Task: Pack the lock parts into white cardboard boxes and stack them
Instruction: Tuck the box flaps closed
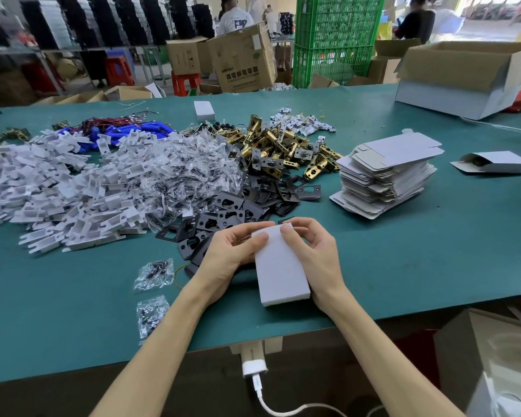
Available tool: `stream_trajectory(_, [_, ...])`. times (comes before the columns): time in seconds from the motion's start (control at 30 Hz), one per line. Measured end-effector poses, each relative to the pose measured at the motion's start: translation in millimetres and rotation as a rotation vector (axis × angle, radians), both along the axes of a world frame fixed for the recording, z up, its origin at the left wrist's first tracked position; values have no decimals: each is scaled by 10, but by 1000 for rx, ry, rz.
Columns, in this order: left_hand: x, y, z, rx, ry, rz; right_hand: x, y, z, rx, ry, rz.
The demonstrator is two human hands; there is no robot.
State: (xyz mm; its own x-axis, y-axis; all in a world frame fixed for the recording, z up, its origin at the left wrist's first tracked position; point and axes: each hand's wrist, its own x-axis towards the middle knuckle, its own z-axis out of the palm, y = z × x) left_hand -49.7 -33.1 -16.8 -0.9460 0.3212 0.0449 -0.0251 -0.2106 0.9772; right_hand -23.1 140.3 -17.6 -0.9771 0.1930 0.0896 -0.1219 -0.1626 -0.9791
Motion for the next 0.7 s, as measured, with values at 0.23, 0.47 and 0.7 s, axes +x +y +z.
stream_trajectory(0.23, [1,3,-1,0,-9,10,19,7,6,3,21,28])
stream_trajectory(0.47, [0,-3,-8,-12,11,3,13,9,-1,33,33,50])
stream_trajectory(0.7, [10,15,-14,-43,47,6,-16,6,-17,50,27,-7])
